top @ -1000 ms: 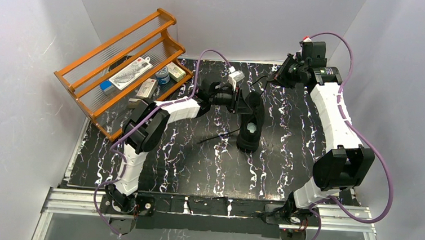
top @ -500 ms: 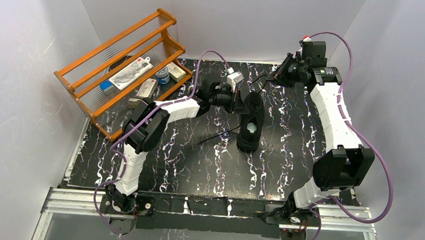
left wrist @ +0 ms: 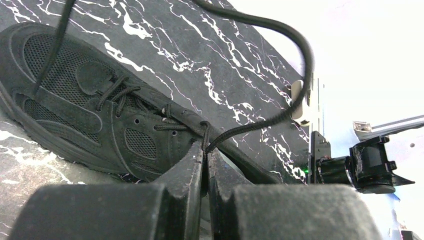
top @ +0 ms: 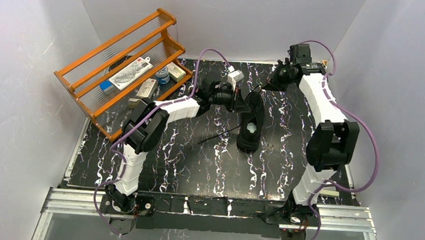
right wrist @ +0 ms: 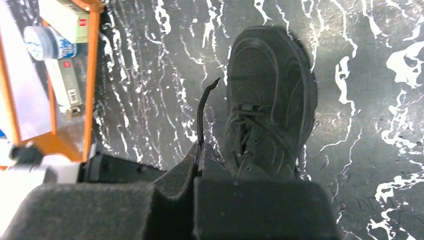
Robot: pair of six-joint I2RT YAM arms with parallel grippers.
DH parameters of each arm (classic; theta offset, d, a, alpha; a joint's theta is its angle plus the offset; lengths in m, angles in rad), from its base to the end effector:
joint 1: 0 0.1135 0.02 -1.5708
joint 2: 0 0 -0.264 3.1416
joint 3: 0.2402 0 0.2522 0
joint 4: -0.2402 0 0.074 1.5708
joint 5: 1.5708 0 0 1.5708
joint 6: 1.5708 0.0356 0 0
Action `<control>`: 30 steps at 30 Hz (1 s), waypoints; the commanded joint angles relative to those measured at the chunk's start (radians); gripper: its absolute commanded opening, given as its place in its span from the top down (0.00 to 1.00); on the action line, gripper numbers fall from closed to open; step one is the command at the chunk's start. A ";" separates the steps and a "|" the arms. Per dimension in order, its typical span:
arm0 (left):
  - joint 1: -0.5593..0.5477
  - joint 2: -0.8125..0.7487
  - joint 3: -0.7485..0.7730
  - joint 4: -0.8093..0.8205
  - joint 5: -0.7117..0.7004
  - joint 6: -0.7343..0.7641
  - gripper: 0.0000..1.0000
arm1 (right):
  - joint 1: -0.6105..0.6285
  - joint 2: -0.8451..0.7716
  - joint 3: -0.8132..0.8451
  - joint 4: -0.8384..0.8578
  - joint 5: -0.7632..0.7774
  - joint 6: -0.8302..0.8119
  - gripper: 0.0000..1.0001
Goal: Tie the shoes
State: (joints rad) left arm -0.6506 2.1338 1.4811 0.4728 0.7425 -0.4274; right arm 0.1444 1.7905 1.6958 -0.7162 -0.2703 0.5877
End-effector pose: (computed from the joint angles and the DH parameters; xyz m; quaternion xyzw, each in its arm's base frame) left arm 0.3758 -0.3163 0.2177 0.3107 0.6851 -0.5455 0.3695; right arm 0.3961 0.0672 0.3292 0.1536 0.9087 0.2484 0.2984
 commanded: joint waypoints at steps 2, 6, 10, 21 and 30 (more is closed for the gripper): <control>-0.007 -0.095 -0.008 0.053 0.038 0.007 1.00 | -0.002 0.081 0.131 -0.030 0.085 -0.090 1.00; -0.007 -0.103 -0.018 0.056 0.040 0.005 1.00 | 0.005 0.127 0.126 -0.008 0.038 -0.131 1.00; -0.006 -0.114 -0.023 0.032 0.025 0.031 1.00 | 0.006 0.124 0.161 -0.086 -0.074 -0.125 1.00; -0.016 -0.145 -0.080 0.077 0.018 0.187 1.00 | 0.004 0.006 0.275 -0.412 -0.107 -0.143 1.00; -0.049 -0.197 -0.184 0.117 -0.002 0.420 1.00 | -0.005 -0.073 0.198 -0.489 -0.092 -0.172 1.00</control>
State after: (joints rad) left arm -0.6857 2.0380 1.3067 0.5262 0.7357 -0.1543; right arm 0.1459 1.7573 1.9038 -1.1461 -0.3687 0.4377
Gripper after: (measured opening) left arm 0.038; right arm 0.011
